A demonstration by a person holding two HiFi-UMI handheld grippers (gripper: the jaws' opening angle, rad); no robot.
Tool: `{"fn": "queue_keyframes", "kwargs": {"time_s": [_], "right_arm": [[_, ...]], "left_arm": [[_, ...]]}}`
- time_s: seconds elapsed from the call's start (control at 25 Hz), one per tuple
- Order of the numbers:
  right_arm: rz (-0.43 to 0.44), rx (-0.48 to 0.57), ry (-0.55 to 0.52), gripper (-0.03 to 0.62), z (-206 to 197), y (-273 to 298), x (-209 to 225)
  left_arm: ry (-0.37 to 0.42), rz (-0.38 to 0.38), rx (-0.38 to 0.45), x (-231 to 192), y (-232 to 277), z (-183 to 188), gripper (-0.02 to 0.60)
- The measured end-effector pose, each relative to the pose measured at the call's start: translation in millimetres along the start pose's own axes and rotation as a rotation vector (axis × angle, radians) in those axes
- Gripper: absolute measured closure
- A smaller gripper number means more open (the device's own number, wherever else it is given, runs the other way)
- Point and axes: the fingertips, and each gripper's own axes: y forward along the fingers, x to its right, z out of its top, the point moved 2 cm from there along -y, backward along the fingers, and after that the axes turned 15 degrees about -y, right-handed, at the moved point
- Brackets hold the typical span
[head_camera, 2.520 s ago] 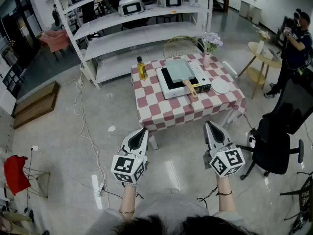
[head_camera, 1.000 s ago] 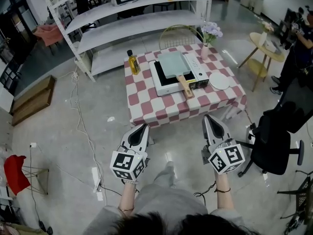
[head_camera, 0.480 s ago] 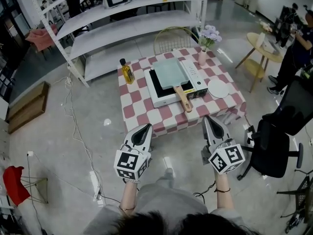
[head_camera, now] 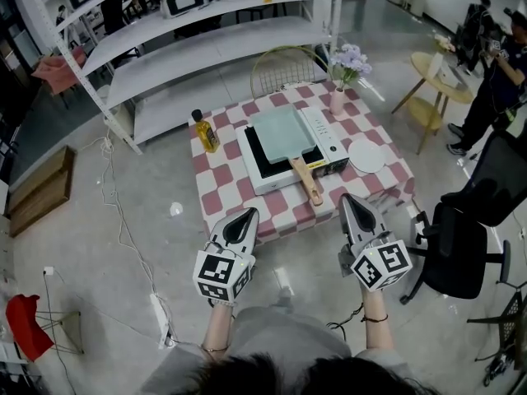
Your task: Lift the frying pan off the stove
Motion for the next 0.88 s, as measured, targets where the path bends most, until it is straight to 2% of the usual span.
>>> {"fn": "queue_keyframes", "kwargs": {"time_s": [0.88], "right_arm": [[-0.027,-0.072,0.031,0.572,-22,33,24]], "left_arm": [[-0.082,-0.023,-0.108,-19,46,-15,0.555]]}}
